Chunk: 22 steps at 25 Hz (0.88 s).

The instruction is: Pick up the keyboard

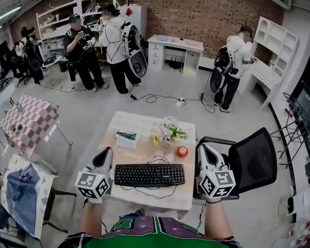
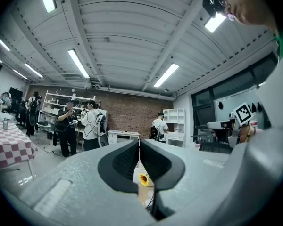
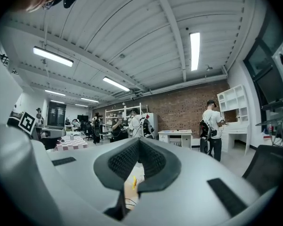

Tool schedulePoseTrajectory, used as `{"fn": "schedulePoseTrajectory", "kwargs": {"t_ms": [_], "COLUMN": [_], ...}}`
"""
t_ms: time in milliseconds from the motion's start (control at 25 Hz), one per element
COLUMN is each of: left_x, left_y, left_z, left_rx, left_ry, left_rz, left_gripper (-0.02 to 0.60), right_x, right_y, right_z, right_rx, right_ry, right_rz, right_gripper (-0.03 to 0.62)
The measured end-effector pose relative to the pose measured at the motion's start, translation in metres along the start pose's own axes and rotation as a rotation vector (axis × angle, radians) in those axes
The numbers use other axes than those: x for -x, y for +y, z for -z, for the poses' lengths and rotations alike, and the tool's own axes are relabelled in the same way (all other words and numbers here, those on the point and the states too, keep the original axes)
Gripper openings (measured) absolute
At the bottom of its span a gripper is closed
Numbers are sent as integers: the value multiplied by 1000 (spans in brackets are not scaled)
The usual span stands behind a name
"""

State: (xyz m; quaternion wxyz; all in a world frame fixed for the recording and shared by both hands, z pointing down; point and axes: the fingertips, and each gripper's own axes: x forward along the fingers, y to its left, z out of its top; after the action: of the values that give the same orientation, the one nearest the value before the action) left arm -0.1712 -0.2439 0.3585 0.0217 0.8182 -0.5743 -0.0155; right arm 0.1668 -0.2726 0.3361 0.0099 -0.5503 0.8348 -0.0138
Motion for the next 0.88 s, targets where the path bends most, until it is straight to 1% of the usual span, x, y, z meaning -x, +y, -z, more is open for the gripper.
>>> {"fn": "schedulePoseTrajectory", "kwargs": {"t_ms": [80, 160, 200, 240, 280, 320, 360, 400, 440, 480, 680, 880], "left_x": [-10, -18, -22, -27, -32, -36, -40, -43, -44, -45, -48, -59], "left_y": [7, 10, 11, 11, 11, 11, 11, 12, 13, 14, 25, 33], "left_z": [-3, -7, -8, -6, -2, 2, 6, 11, 16, 22, 53, 86], "left_rx": [-6, -23, -31, -34, -34, -36, -41, -44, -42, -33, 25, 59], "left_ry": [-3, -7, -4, 6, 18, 31, 41, 50, 59, 69, 122, 178], "left_rz": [9, 33, 53, 78, 103, 121, 131, 135, 138, 140, 132, 112], "left_gripper": [20, 21, 31, 81, 162, 212, 228, 236, 238, 239, 239, 239], "right_x": [-9, -17, -20, -23, -26, -29, -32, -34, -36, -36, -43, -51], "right_y": [3, 8, 11, 14, 17, 19, 21, 23, 23, 23, 13, -1], "right_z": [-1, -4, -4, -5, -5, -3, 1, 7, 13, 20, 50, 83], "right_rx": [7, 18, 25, 29, 27, 23, 20, 19, 18, 13, -41, -51], "right_ry": [-3, -6, -7, -7, -4, 3, 19, 39, 61, 80, 147, 221], "right_rz": [-8, -20, -29, -40, -54, -71, -89, -103, -111, -113, -104, -82], "right_gripper": [3, 14, 41, 72, 102, 131, 164, 206, 234, 244, 244, 244]}}
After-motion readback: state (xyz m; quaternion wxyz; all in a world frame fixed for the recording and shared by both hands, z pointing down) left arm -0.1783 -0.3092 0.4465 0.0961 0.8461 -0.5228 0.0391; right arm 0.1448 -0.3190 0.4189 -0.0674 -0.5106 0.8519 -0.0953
